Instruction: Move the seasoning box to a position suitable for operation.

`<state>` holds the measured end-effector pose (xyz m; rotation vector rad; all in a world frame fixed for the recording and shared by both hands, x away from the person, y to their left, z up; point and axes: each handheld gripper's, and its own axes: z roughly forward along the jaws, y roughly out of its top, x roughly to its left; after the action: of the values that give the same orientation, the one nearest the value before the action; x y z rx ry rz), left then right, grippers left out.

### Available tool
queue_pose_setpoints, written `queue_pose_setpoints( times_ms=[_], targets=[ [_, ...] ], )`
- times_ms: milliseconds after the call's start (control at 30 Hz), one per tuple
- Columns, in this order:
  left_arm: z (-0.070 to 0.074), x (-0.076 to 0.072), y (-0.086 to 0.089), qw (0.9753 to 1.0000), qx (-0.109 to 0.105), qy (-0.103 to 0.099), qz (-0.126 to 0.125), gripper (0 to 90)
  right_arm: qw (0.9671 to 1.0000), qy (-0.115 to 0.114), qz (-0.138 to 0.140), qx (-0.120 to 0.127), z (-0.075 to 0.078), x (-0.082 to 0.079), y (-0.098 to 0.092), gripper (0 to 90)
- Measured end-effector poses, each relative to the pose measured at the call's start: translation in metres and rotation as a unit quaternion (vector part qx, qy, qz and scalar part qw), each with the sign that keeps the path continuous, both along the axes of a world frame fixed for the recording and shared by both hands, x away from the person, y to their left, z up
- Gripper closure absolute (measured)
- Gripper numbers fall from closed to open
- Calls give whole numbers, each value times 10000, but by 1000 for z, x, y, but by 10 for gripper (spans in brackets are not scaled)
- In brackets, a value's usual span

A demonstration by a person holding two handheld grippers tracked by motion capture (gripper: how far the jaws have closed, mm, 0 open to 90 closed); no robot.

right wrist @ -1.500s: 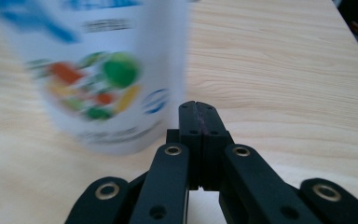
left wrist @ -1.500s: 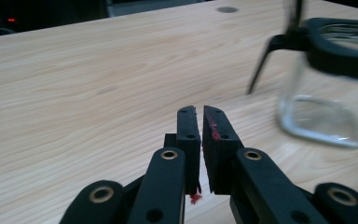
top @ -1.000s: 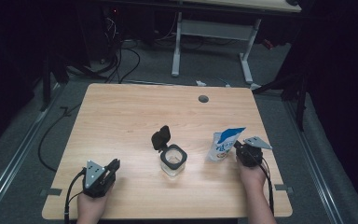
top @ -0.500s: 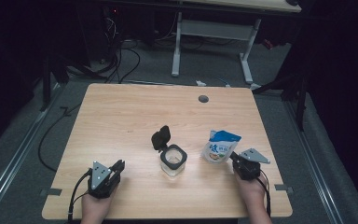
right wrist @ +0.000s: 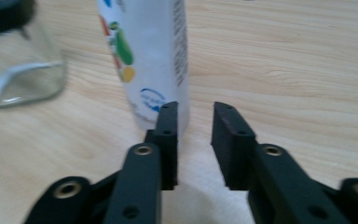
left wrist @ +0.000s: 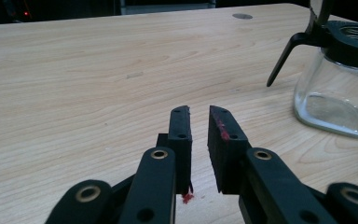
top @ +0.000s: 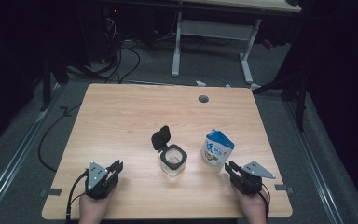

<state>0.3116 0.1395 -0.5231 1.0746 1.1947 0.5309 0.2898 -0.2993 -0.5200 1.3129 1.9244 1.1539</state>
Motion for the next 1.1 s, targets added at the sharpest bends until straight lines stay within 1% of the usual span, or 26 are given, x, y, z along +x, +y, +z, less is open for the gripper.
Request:
queue_pose_setpoints(
  times_ms=[33, 133, 200, 233, 300, 367, 400, 467, 533, 567, 600, 667, 700, 767, 800, 900, 1000, 1100],
  targets=[
    [0, 0, 0, 10000, 1, 11, -1, 789, 9999, -14, 94, 49, 1, -3, -2, 661],
    [-2, 1, 0, 10000, -16, 32, 0, 783, 9995, -133, 287, 55, 6, -4, 1, 572],
    [-3, 1, -1, 10000, 25, 49, -25, 782, 9990, -177, 390, 105, 11, 2, 3, 507],
    [-3, 1, -2, 10000, 29, 51, -28, 781, 9986, -183, 457, 172, 13, 6, 4, 498],
    [-3, 1, -3, 10000, 22, 37, -30, 779, 9984, -188, 509, 152, 14, 15, 6, 518],
    [-3, 1, -2, 10000, 19, 34, -24, 779, 9977, -204, 598, 245, 13, 23, 6, 541],
    [-3, 1, -1, 10000, -2, 39, 0, 779, 9973, -213, 638, 283, 11, 25, 5, 572],
    [-3, 2, 2, 10000, -4, 65, 19, 778, 9968, -332, 682, 242, 10, 25, 6, 646],
    [-4, 2, 3, 10000, -37, 81, 44, 778, 9963, -480, 697, 140, 10, 23, 9, 676],
    [-5, 2, 4, 9999, -32, 89, 49, 778, 9960, -531, 707, 129, 11, 22, 10, 688],
    [-4, 2, 4, 9999, -33, 89, 51, 778, 9956, -572, 730, 127, 11, 22, 10, 688],
    [-4, 2, 3, 10000, -22, 73, 38, 778, 9951, -636, 734, 164, 13, 21, 11, 649],
    [-4, 1, 3, 10000, -24, 66, 35, 778, 9955, -597, 712, 181, 14, 22, 11, 630],
    [-3, 1, 3, 10000, -28, 47, 32, 776, 9956, -591, 718, 122, 14, 24, 12, 634],
    [-2, 1, 3, 10000, -62, 44, 41, 776, 9957, -574, 722, 125, 14, 25, 13, 654],
    [-1, 1, 4, 10000, -48, 28, 53, 776, 9956, -568, 737, 83, 15, 26, 14, 721],
    [-1, 1, 5, 10000, -64, 34, 66, 776, 9954, -565, 752, 157, 15, 27, 13, 783],
    [-2, 1, 5, 10000, -64, 32, 61, 777, 9951, -579, 782, 167, 14, 28, 13, 807]
  ],
)
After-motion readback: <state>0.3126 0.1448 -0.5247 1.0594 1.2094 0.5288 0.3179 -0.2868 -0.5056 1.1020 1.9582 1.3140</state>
